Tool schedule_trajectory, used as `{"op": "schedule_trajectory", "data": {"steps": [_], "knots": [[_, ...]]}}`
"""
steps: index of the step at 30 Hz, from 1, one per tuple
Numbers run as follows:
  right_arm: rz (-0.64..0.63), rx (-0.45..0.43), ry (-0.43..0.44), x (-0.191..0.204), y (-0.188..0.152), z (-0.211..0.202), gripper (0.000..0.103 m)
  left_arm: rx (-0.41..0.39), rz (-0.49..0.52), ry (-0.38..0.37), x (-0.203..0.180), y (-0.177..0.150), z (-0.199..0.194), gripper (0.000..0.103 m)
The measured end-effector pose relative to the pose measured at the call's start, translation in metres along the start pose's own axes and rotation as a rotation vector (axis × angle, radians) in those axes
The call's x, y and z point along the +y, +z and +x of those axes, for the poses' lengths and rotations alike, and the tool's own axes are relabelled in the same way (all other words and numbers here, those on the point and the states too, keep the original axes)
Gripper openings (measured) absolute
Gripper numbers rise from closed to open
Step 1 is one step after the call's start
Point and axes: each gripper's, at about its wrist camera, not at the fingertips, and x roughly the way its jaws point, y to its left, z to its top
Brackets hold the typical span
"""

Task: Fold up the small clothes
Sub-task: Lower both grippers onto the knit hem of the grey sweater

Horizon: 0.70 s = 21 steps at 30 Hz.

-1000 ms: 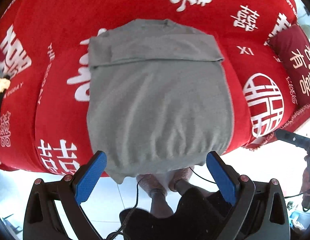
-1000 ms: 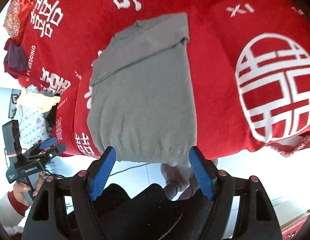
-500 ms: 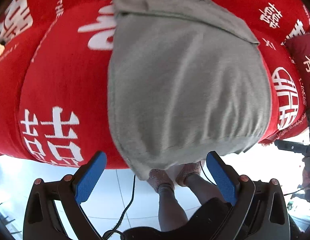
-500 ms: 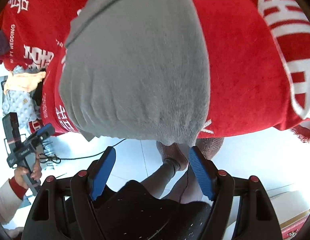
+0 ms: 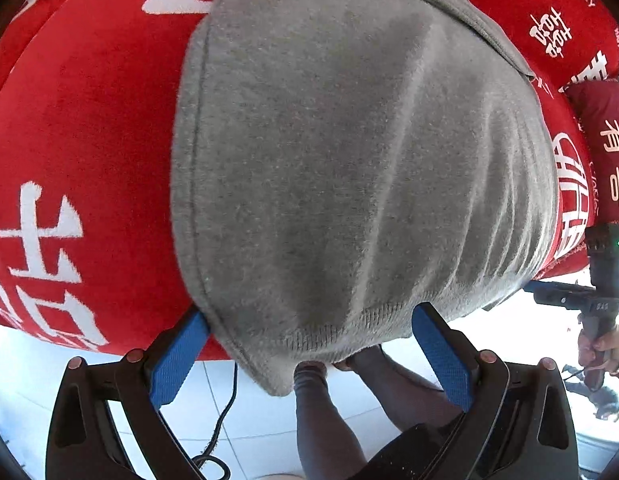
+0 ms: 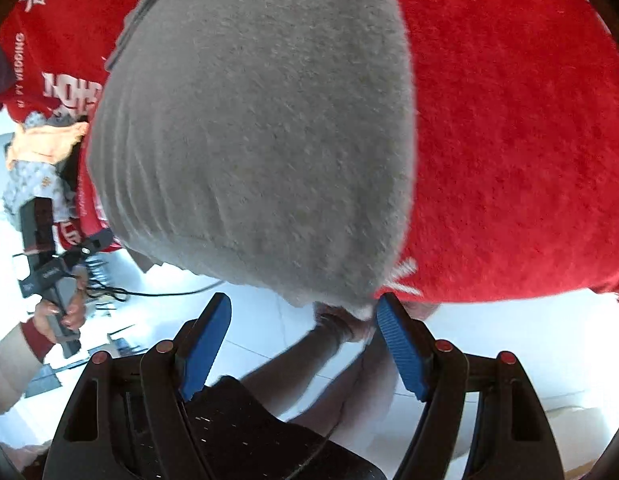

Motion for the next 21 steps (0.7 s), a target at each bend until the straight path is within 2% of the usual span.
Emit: {"op": "schedule_trajectory", "data": {"steps": [5, 10, 13, 16, 19, 21], "knots": [[-0.044, 0.002, 0.065, 0.009, 0.003, 0.001, 0.080, -0.010, -0.001, -0.078, -0.006, 0.005, -0.003, 0.100], [-0.018, 0.003, 0.081, 0.001, 0.003, 0.006, 0.080, -0.014, 0.016, -0.053, -0.010, 0.006, 0.005, 0.100], [-0.014, 0.012, 0.077, 0.004, 0.000, 0.012, 0.080, 0.011, 0.010, -0.035, -0.006, -0.001, 0.005, 0.100], [-0.024, -0.003, 0.146, 0.009, 0.000, 0.007, 0.080, 0.034, -0.039, -0.045, 0.002, -0.007, 0.010, 0.100], [-0.022, -0.010, 0.159, 0.009, 0.003, 0.007, 0.080, 0.022, -0.065, -0.094, -0.002, -0.004, 0.010, 0.100], [-0.004, 0.003, 0.176, 0.004, 0.005, 0.013, 0.080, 0.008, -0.044, -0.129, -0.012, -0.002, 0.008, 0.099]]}}
